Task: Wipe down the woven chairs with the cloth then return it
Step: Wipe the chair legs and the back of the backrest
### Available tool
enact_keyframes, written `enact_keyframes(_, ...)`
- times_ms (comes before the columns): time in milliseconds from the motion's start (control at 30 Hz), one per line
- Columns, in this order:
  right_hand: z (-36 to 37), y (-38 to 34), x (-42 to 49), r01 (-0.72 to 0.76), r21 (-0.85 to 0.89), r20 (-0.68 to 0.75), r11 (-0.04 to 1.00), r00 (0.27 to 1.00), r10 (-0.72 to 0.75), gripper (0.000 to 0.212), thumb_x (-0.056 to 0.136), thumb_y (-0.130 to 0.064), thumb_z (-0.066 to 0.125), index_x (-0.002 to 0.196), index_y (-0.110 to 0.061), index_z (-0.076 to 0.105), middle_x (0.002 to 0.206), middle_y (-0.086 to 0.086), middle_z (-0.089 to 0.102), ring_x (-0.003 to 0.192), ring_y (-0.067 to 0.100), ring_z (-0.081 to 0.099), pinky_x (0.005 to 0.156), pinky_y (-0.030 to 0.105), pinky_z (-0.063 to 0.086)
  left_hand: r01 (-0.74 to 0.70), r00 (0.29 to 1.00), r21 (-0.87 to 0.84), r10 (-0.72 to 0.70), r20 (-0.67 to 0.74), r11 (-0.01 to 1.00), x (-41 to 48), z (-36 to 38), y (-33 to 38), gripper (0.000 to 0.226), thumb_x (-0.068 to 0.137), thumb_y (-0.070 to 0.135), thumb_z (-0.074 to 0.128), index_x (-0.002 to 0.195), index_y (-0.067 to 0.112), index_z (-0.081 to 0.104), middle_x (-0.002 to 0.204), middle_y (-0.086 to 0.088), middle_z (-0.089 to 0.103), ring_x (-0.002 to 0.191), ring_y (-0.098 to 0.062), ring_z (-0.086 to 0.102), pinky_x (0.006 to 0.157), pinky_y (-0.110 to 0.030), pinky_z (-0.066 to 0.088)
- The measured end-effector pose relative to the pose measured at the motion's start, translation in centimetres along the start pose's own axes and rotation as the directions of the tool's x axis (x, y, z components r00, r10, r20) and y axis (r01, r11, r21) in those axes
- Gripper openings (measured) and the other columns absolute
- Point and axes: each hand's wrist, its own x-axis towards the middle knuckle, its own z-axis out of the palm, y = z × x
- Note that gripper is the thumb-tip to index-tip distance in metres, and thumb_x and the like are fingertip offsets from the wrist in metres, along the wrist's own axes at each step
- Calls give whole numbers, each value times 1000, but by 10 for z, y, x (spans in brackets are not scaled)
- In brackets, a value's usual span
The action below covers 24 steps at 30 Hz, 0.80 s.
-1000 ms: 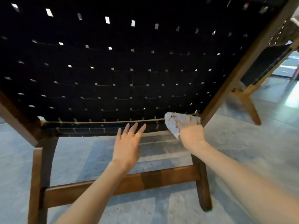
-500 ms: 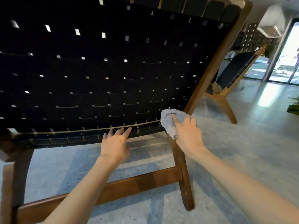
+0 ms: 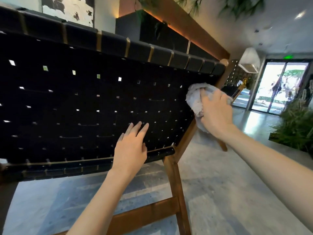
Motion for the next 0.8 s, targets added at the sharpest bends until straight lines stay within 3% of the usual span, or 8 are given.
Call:
enact_keyframes(133,-6,-2,14,-20,-123,-3,992,1000,19,54,80,-12,65,128,-9,41,124,21,36,115,38,38,65,36,33,-46,997,-3,46,-55,999,8,-14,3,64,95,19,50,150,30,17,159,4,13,147,-15,1,119,-39,16)
enact_keyframes(333,7,-3,18,-82,-149,1,985,997,83,60,77,-16,67,130,-6,41,124,25,36,114,41,37,64,37,34,-57,998,9,57,-32,998,8,-12,0,65,96,20,48,150,31,14,159,4,8,146,-15,-5,120,-40,11)
enact_keyframes(467,21,-19,19,-133,-152,82,979,986,146,42,86,-12,59,124,-4,44,131,24,32,118,40,35,81,39,43,-55,998,29,55,-10,998,5,-2,-7,65,96,20,48,150,31,13,160,5,4,146,-15,-7,120,-38,4)
enact_keyframes(533,27,-28,18,-163,-138,94,977,980,177,40,87,-11,57,124,-4,44,133,24,30,120,40,34,78,37,43,-42,999,36,41,25,998,1,3,-13,66,97,20,48,150,31,11,160,5,2,146,-15,-8,120,-38,4)
enact_keyframes(667,45,-36,10,-154,-144,97,978,981,169,43,89,-11,55,128,-4,40,136,24,29,120,39,36,67,35,36,-24,995,60,18,99,998,-8,10,-27,66,97,19,46,150,32,9,160,7,-2,145,-13,-12,120,-36,1)
enact_keyframes(800,88,-55,-19,-24,-296,257,955,961,104,61,92,-25,53,142,-6,24,136,19,28,117,33,40,66,35,37,-35,991,125,17,136,992,-13,11,-39,68,97,18,46,150,33,6,158,8,-10,143,-12,-17,120,-37,-2)
